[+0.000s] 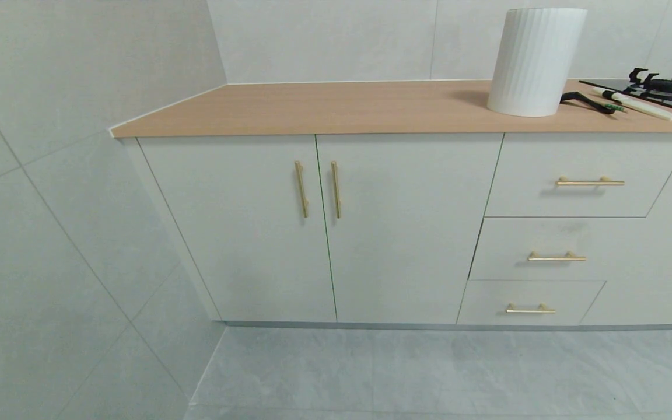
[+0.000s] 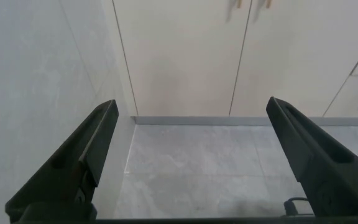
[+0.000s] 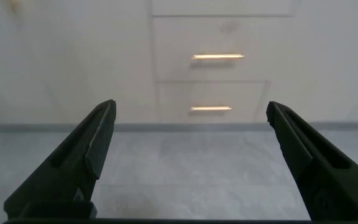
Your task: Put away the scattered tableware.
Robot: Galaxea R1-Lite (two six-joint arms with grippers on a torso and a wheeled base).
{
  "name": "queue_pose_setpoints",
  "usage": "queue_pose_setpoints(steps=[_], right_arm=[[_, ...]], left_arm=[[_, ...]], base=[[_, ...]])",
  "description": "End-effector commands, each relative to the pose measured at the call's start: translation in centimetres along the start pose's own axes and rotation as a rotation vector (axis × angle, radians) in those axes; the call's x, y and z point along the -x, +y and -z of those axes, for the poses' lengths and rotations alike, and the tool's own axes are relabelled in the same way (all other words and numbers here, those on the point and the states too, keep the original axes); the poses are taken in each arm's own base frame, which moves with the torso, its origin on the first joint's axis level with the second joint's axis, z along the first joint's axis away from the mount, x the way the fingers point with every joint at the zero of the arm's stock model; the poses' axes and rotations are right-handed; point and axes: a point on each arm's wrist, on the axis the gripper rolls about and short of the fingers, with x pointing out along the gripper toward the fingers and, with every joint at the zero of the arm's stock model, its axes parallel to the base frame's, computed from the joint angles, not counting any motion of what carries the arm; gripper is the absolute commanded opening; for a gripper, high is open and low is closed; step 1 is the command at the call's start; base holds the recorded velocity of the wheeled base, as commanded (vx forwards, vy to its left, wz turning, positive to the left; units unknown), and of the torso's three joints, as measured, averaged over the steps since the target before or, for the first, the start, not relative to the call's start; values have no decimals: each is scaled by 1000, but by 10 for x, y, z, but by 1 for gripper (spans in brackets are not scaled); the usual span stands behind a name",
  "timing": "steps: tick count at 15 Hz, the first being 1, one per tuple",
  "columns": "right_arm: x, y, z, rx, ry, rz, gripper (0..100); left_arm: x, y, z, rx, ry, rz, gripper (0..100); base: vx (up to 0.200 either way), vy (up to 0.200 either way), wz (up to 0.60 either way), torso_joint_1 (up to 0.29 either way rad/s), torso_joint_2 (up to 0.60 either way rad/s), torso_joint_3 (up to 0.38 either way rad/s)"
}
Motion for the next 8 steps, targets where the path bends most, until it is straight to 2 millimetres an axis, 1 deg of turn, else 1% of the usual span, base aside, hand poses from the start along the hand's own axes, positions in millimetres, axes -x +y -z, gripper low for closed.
queue_pose_setpoints(steps=[1, 8], right_arm=[[0, 0, -1, -2, -9, -1, 100], [0, 0, -1, -3, -9, -1, 100]], left_arm=[[0, 0, 0, 1, 2, 0, 100], [0, 0, 0, 1, 2, -2, 100]], base=[[0, 0, 0, 0, 0, 0], [0, 0, 0, 0, 0, 0]])
